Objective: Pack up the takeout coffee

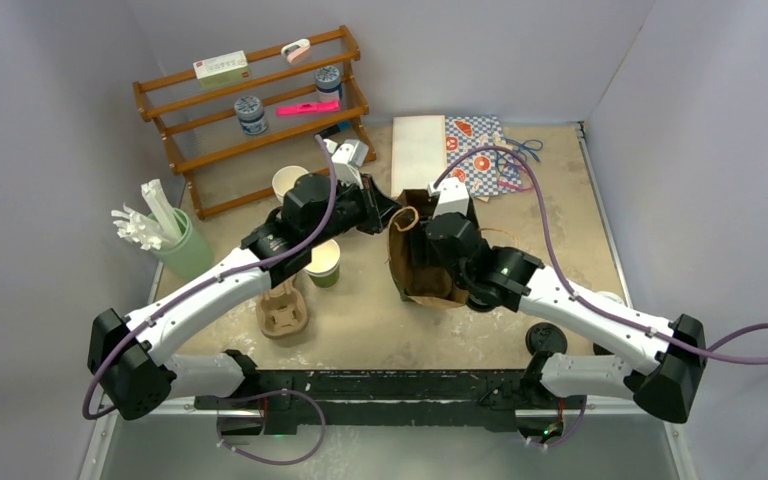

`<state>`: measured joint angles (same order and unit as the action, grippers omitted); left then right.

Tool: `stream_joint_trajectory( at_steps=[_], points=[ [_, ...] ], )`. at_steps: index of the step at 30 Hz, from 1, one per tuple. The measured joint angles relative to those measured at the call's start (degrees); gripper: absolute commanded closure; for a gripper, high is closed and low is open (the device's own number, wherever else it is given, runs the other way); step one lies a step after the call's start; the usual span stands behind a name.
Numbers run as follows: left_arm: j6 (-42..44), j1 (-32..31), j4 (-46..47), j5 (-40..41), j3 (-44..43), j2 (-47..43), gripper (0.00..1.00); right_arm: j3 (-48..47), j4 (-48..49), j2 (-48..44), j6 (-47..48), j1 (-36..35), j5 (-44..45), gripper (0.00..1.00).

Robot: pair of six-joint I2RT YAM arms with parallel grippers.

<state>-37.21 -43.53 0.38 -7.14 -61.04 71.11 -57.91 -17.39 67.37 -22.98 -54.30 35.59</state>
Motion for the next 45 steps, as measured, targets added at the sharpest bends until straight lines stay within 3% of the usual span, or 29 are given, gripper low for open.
stream_joint_trajectory(
  at_steps=[9, 17, 26, 45],
  points=[
    [1.97, 0.0, 0.37, -0.37, 0.09, -0.92, 1.0, 0.61, -3.56, -3.3, -0.72, -0.02, -6.69, 0.86],
    [10.6, 0.0, -0.7, -4.24, -3.63, 1.79, 1.0, 6.1, 4.87, -4.07, 6.25, -0.02, -6.36, 0.86],
    [18.14, 0.02, -3.28, -9.84, -8.68, 7.02, 1.0, 5.64, 6.86, 0.04, 10.84, -0.02, -5.11, 0.87],
    [14.91, 6.45, -6.14, -15.41, -12.72, 8.76, 1.0, 5.64, 5.01, -1.29, 15.96, 0.04, -6.93, 0.91]
  ],
)
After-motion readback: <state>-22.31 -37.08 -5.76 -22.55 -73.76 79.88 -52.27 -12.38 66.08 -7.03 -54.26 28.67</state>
